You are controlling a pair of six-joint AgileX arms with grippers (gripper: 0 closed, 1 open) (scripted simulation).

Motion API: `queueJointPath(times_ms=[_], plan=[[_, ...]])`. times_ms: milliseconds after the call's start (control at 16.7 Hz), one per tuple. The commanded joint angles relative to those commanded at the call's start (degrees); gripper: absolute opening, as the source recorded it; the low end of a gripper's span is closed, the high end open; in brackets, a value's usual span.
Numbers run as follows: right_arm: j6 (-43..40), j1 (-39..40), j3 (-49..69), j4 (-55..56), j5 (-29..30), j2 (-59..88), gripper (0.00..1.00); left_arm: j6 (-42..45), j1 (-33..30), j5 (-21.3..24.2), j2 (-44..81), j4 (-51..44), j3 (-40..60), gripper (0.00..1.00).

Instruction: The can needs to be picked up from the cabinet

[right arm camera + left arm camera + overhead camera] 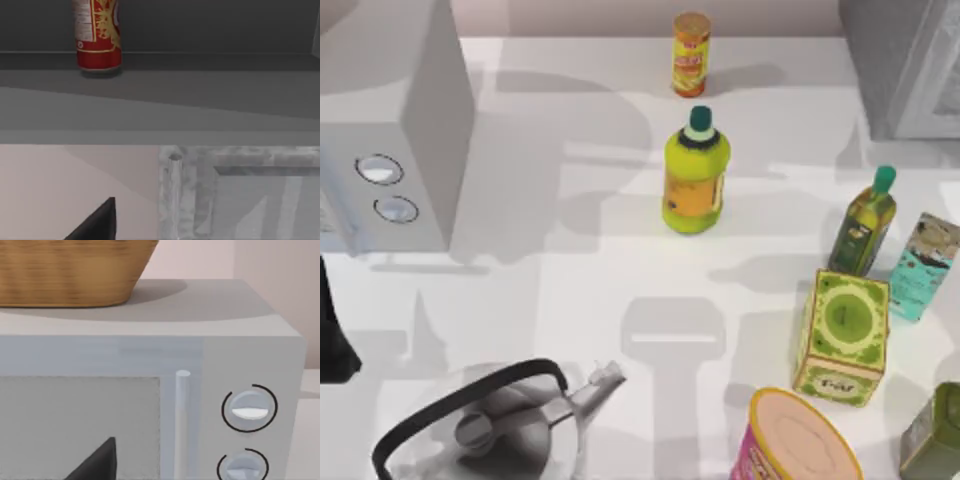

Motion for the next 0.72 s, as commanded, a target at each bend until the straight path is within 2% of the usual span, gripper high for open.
queueJointPath(times_ms=[180,360,720], plan=[[0.10,1.27,12.76,-2.90,1.36,9.27,1.00,0.00,0.00,0.00,0.00,0.00,0.00,1.00],[0.18,2.11,20.53,-4.69,2.23,15.08,1.00,0.00,0.00,0.00,0.00,0.00,0.00,1.00],[0.21,2.38,22.83,-5.23,2.49,16.82,1.00,0.00,0.00,0.00,0.00,0.00,0.00,1.00]])
